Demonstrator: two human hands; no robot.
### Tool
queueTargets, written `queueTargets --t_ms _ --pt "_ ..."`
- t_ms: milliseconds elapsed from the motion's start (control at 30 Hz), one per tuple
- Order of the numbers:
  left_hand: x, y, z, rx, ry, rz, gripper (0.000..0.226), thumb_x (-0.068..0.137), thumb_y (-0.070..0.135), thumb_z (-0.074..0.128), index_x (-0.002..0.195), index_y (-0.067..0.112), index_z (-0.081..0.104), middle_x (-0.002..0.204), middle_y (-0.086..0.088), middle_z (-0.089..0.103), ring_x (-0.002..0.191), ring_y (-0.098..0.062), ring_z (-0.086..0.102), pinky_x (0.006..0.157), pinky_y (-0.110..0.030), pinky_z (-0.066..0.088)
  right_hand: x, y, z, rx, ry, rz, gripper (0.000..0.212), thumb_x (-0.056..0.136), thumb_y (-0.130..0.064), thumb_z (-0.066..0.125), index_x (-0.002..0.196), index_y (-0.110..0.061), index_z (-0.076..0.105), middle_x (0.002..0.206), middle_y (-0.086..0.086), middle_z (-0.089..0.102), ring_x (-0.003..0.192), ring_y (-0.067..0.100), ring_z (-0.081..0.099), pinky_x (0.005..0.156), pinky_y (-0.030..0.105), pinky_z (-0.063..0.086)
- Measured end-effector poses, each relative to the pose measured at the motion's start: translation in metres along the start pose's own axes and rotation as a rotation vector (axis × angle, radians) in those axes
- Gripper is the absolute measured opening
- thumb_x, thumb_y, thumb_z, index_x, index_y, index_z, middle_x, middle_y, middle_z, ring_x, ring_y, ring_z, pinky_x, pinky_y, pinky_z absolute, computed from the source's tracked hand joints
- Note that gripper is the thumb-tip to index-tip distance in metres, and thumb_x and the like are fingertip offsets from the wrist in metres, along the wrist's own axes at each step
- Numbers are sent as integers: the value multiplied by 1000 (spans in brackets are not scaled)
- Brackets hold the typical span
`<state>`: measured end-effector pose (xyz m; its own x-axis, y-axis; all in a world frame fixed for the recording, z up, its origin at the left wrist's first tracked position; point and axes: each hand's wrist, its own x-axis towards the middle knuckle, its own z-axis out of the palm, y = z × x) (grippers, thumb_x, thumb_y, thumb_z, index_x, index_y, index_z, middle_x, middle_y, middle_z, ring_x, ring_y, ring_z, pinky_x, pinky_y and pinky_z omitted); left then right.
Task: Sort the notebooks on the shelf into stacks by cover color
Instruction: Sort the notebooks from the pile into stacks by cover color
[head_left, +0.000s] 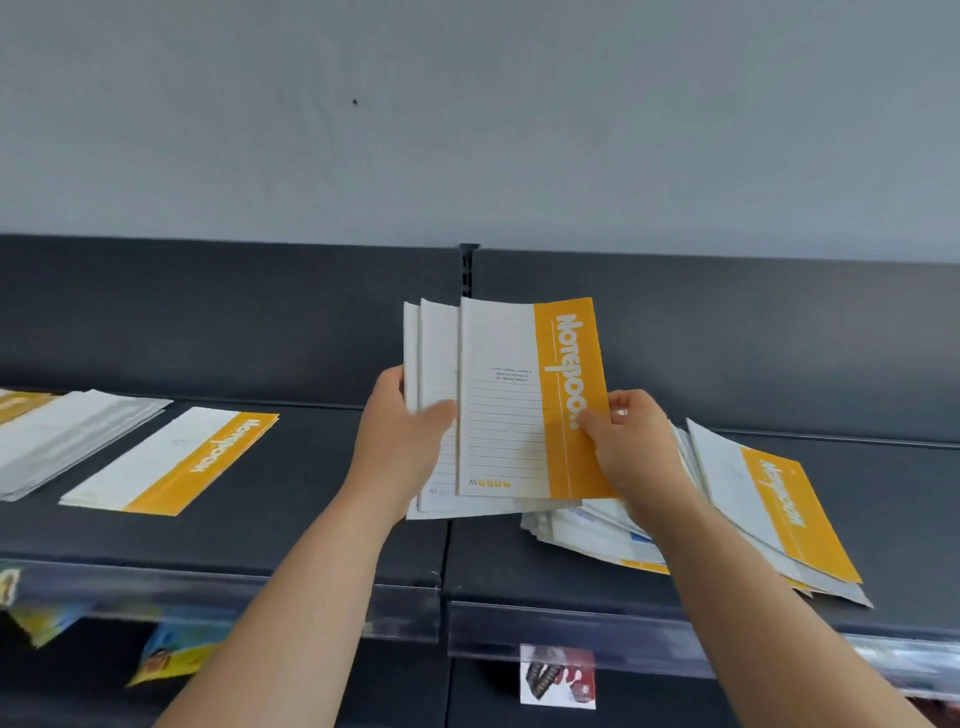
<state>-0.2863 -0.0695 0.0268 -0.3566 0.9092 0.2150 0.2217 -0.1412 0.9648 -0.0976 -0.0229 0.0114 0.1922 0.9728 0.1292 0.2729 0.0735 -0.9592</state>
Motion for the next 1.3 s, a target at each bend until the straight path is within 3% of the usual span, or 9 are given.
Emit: queueTargets --t_ms 267,433,633,767,833,967,1100,1200,1300 --pt "20 -32 -132 83 88 -36 28 93 12 55 118 23 48 113 7 60 100 -14 59 67 -24 49 -43 -26 121 59 -63 19 9 96 -18 49 101 -22 43 87 -9 56 75 8 56 52 24 44" --pt "24 -54 -193 49 75 -58 30 87 12 65 112 24 52 102 11 64 91 -6 61 64 -20 46 -73 -25 193 26 -169 93 10 95 -19 52 102 -24 45 88 -10 54 76 8 54 58 26 42" --pt "35 -77 -235 66 9 -94 20 93 18 55 111 23 60 105 8 69 95 -11 65 82 -34 54 -88 -25 246 80 -220 238 12 95 -19 54 104 -21 47 92 -4 58 80 15 57 69 35 46" --pt "43 -87 -250 82 41 -127 16 95 25 50 106 19 59 104 2 68 95 -19 64 83 -40 54 -81 -24 262 105 -155 263 12 93 -12 56 100 -20 49 84 -6 57 74 12 56 56 28 43" --pt "49 -92 -259 122 73 -153 23 98 27 39 103 15 57 105 -4 66 98 -27 62 81 -40 51 -72 -23 261 91 -91 258 13 92 -8 55 100 -18 50 82 -6 57 73 13 56 57 30 44" --pt "61 -100 -273 120 75 -190 29 101 24 30 111 18 57 107 7 65 93 -9 60 77 -33 51 -52 -22 255 73 -22 252 13 93 -8 53 102 -17 51 87 -2 59 78 19 60 65 38 49" --pt "72 -106 -274 112 50 -229 27 102 24 30 110 21 55 101 13 63 91 -5 58 76 -32 51 -39 -23 254 74 -38 238 13 94 -10 53 104 -18 49 87 -3 58 79 19 59 66 39 48" --pt "80 -113 -269 81 43 -263 27 100 27 34 109 13 56 97 5 63 86 -14 58 76 -33 47 -34 -22 260 59 -82 235 18 93 -11 54 109 -18 49 91 -2 59 77 18 59 60 34 47" --pt "85 -118 -262 33 -12 -302 22 96 29 49 110 16 60 104 3 69 98 -20 65 89 -41 52 -33 -20 272 1 -160 239 24 92 -13 56 115 -18 50 101 1 62 85 21 61 65 37 49"
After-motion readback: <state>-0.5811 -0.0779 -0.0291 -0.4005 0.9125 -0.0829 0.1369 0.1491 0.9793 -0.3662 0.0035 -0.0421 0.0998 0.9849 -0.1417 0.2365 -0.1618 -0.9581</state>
